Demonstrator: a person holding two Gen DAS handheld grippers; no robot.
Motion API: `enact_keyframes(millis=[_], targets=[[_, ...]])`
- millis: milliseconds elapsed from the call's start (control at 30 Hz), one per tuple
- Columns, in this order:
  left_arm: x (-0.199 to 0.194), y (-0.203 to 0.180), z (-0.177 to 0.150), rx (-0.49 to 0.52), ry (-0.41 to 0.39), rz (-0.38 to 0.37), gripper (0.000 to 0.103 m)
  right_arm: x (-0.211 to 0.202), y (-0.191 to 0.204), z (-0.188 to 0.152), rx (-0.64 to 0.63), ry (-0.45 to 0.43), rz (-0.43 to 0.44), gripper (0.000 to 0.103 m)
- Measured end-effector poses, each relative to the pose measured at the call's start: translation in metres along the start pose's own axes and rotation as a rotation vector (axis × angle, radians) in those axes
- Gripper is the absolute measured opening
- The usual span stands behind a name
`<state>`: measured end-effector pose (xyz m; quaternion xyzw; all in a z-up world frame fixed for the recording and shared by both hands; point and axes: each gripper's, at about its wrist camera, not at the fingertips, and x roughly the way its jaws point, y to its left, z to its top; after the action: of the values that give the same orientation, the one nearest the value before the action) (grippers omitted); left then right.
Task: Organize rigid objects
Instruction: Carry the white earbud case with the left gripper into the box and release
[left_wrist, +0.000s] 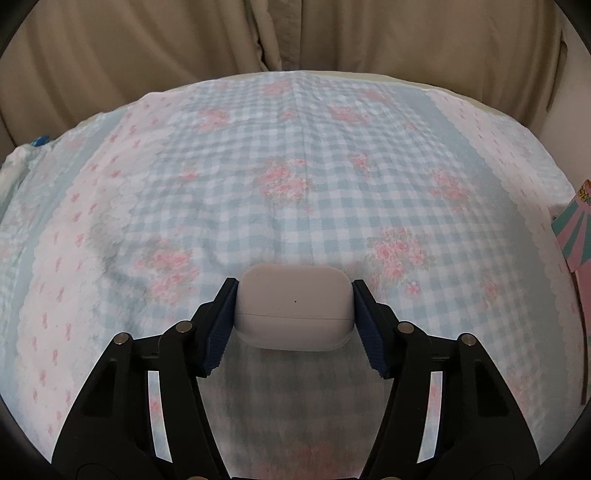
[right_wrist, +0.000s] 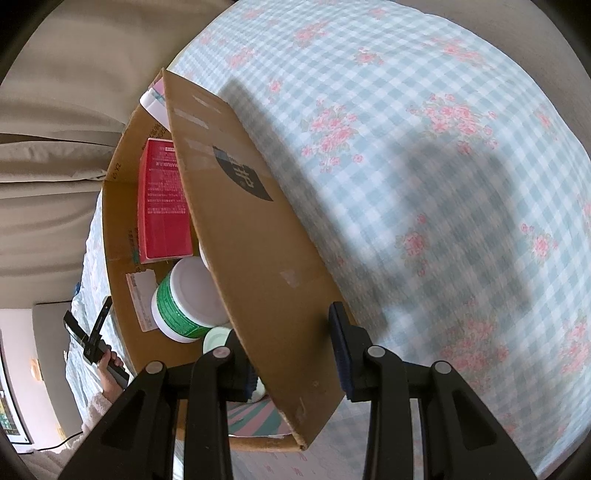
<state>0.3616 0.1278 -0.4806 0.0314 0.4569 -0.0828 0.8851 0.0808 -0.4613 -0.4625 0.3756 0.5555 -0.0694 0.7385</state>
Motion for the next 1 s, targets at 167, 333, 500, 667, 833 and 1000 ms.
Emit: enact_keyframes(millis=[167,333,500,667,833,1000], targets=[[-0.025,-0.004,0.005,-0.01,0.001,-0.006,0.058,-0.001,-0.002,-0.003,0.003,-0.005,0.003,0.032],[-0.063,-0.029,0.031,-0.007,-0.018,-0.032,0.058,-0.002,-0.002,-0.002,0.019,-0.008,0.003,0.032],[-0.108,-0.08,0.071,0.031,-0.035,-0.069,0.058,-0.003,-0.002,-0.001,0.035,-0.008,-0.001,0.032],[-0.142,-0.142,0.105,0.071,-0.06,-0.118,0.058,-0.002,-0.002,0.001,0.03,-0.002,-0.004,0.032],[-0.163,-0.219,0.131,0.094,-0.08,-0.183,0.058,-0.002,0.001,0.003,0.001,0.015,-0.007,0.032],[-0.162,-0.298,0.143,0.104,-0.066,-0.25,0.058,0.0,0.002,0.005,-0.017,0.027,-0.002,0.032]])
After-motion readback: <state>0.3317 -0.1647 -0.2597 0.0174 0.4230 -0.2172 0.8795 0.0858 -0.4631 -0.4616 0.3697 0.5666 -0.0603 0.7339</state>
